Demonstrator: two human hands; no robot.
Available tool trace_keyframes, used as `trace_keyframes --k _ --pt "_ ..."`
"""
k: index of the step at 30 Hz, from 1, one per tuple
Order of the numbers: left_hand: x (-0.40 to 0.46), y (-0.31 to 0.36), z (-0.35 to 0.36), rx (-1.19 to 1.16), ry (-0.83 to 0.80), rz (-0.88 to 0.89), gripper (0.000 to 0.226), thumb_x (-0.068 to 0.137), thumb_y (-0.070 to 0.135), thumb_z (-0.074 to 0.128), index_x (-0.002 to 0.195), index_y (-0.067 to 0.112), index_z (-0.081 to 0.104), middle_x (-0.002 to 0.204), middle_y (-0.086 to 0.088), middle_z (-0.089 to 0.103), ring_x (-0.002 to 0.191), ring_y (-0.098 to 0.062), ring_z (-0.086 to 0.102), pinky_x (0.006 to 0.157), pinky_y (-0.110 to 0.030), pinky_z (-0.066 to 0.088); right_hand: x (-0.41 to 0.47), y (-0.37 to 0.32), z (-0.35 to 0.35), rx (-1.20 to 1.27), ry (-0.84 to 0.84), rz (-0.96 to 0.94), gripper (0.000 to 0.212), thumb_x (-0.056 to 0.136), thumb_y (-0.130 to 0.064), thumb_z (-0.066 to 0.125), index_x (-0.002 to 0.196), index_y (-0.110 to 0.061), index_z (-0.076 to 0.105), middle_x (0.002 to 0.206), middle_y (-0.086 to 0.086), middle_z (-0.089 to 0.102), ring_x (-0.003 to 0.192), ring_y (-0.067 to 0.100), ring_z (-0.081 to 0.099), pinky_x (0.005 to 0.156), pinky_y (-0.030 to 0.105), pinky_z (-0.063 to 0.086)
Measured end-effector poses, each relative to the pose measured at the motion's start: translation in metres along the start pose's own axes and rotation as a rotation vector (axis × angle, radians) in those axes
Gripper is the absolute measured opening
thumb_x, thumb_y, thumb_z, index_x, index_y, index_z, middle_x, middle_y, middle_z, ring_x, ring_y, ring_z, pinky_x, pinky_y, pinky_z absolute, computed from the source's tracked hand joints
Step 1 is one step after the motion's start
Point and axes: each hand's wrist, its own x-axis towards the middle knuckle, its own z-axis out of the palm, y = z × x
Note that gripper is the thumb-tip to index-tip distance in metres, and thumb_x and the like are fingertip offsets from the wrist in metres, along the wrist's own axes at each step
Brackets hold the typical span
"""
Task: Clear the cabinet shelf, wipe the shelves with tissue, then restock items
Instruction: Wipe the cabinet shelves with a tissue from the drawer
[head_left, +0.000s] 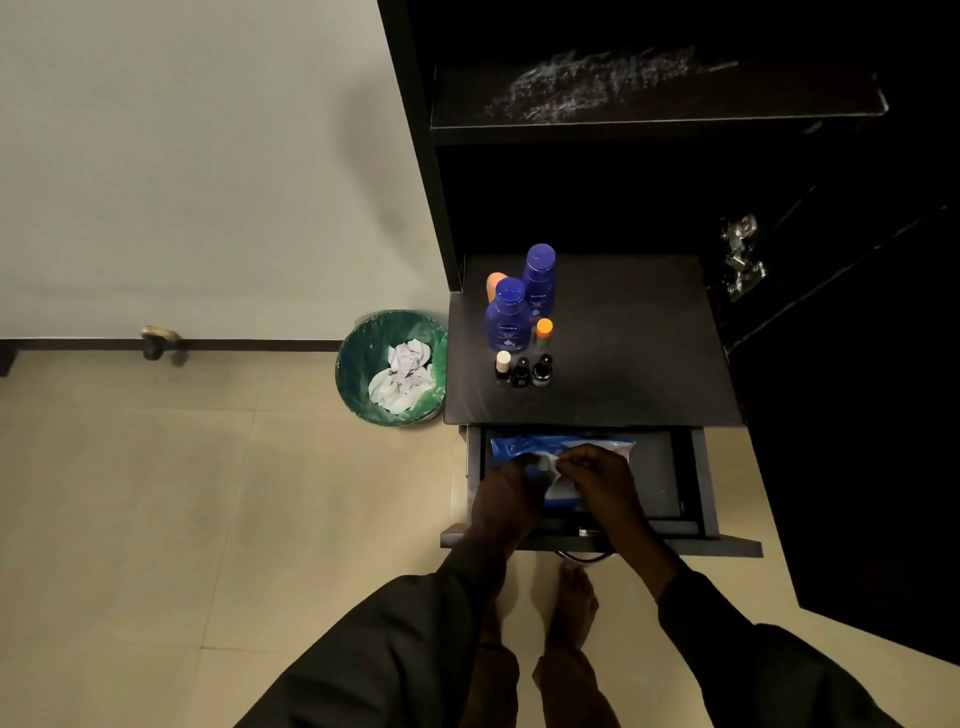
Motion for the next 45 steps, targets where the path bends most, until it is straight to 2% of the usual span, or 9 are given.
trace_keyframes --k 4,9,14,20,26,33,36,40,45 --pt "0.001 0.006 0.005 -0.197 0.000 -0.008 0.020 0.098 0.030 0.060 0.116 0.021 0.060 0.099 0.009 0.064 0.091 -0.005 0.064 0.082 -0.022 0.054 -0.002 -0.003 -0.003 0.135 -0.042 0.105 0.005 0.089 -0.017 0.067 0.093 -0.013 0.069 0.080 0.004 0.065 0.070 0.017 0.062 0.052 0.022 0.048" --pt "0.007 0.005 0.003 -0.503 -0.134 -0.214 0.023 0.102 0.023 0.053 0.121 0.012 0.056 0.106 -0.007 0.063 0.092 -0.017 0.064 0.079 -0.030 0.053 -0.003 0.001 -0.011 0.231 -0.078 0.123 0.015 0.093 -0.015 0.060 0.101 -0.006 0.069 0.091 0.014 0.069 0.080 0.026 0.066 0.063 0.030 0.052" --pt "-0.002 0.009 -0.009 -0.734 -0.144 -0.190 0.020 0.105 0.020 0.047 0.114 0.006 0.058 0.089 -0.001 0.063 0.069 -0.005 0.064 0.057 -0.014 0.050 -0.008 0.001 -0.020 0.401 -0.125 0.139 0.008 0.089 -0.002 0.059 0.094 -0.005 0.065 0.097 0.017 0.067 0.090 0.028 0.065 0.082 0.040 0.053" --pt "-0.009 0.019 -0.013 -0.759 -0.072 -0.166 0.017 0.102 0.022 0.053 0.111 0.010 0.060 0.091 -0.002 0.065 0.069 -0.006 0.063 0.054 -0.014 0.050 -0.005 0.018 -0.023 0.376 -0.068 0.198 0.030 0.094 0.007 0.047 0.124 0.011 0.050 0.137 0.038 0.045 0.126 0.046 0.045 0.112 0.052 0.032" --pt "-0.020 0.029 -0.013 -0.797 0.041 -0.024 0.009 0.097 0.019 0.061 0.097 0.010 0.065 0.097 -0.008 0.070 0.086 -0.014 0.069 0.074 -0.023 0.058 -0.010 0.021 -0.034 0.570 0.076 0.176 0.039 0.095 -0.006 0.055 0.133 0.002 0.047 0.122 0.020 0.057 0.089 0.018 0.060 0.057 0.014 0.055" --pt "-0.025 0.035 -0.019 -0.948 0.046 -0.055 0.007 0.098 0.018 0.059 0.098 0.012 0.054 0.113 -0.001 0.058 0.108 -0.017 0.060 0.083 -0.037 0.061 -0.027 0.023 -0.047 0.581 0.029 0.103 0.067 0.078 -0.030 0.076 0.133 -0.003 0.049 0.128 0.019 0.058 0.114 0.034 0.060 0.082 0.039 0.058" --pt "-0.023 0.033 -0.019 -0.983 0.037 -0.100 0.017 0.095 0.016 0.063 0.107 0.008 0.054 0.123 -0.007 0.058 0.118 -0.026 0.059 0.090 -0.047 0.059 -0.030 0.018 -0.048 0.537 0.013 0.013 0.031 0.085 -0.010 0.068 0.115 -0.013 0.061 0.121 0.013 0.062 0.104 0.026 0.065 0.075 0.032 0.059" --pt "-0.027 0.036 -0.018 -1.014 0.017 -0.095 0.022 0.096 0.013 0.061 0.116 0.006 0.056 0.119 -0.004 0.060 0.112 -0.023 0.061 0.082 -0.035 0.061 -0.035 0.019 -0.043 0.172 0.132 -0.249 0.037 0.083 0.001 0.070 0.106 -0.027 0.063 0.112 0.001 0.064 0.109 0.022 0.061 0.084 0.032 0.055" --pt "-0.028 0.038 -0.015 -1.170 -0.036 -0.181 0.020 0.095 0.004 0.060 0.114 0.004 0.054 0.125 -0.018 0.059 0.107 -0.029 0.066 0.070 -0.029 0.061 -0.046 0.024 -0.045 0.052 -0.048 -0.551 0.040 0.078 -0.046 0.072 0.117 -0.045 0.063 0.124 -0.029 0.059 0.117 0.002 0.057 0.098 0.020 0.047"
